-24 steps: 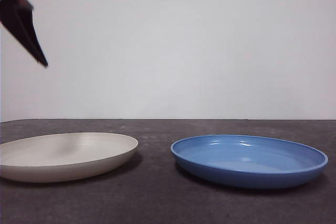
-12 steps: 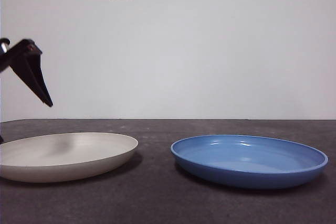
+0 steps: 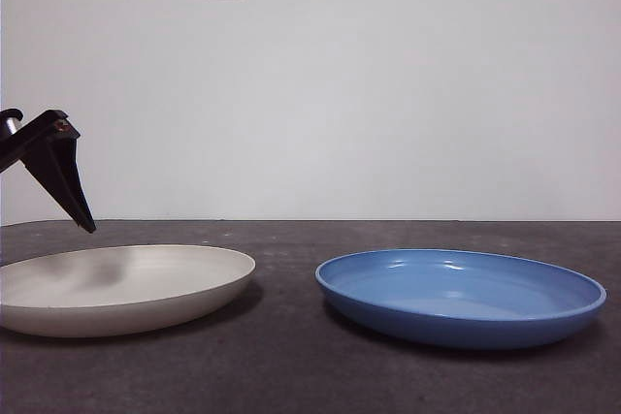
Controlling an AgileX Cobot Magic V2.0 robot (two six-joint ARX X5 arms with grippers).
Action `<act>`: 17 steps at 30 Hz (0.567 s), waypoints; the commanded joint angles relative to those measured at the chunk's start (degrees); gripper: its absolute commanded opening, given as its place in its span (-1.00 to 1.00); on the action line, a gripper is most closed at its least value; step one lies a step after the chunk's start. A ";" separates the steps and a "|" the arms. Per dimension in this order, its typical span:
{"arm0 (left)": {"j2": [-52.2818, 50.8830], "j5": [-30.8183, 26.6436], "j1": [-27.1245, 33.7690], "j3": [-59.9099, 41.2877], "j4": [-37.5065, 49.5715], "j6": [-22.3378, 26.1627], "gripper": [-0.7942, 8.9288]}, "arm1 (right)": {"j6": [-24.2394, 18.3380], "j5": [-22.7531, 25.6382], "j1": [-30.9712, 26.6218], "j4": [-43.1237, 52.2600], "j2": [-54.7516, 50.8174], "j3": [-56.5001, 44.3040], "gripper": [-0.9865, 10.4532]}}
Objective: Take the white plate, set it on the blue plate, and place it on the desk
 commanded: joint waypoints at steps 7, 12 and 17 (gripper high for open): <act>1.84 -0.07 0.09 1.09 0.46 0.96 -0.33 | -0.68 -0.02 0.22 0.33 0.22 1.03 0.22; 1.84 -0.13 0.09 1.09 0.44 0.96 -0.62 | -0.87 0.00 0.22 0.33 0.22 1.03 0.22; 1.84 -0.13 0.09 1.09 0.59 1.01 -0.81 | -0.85 -0.02 0.22 0.31 0.22 1.03 0.22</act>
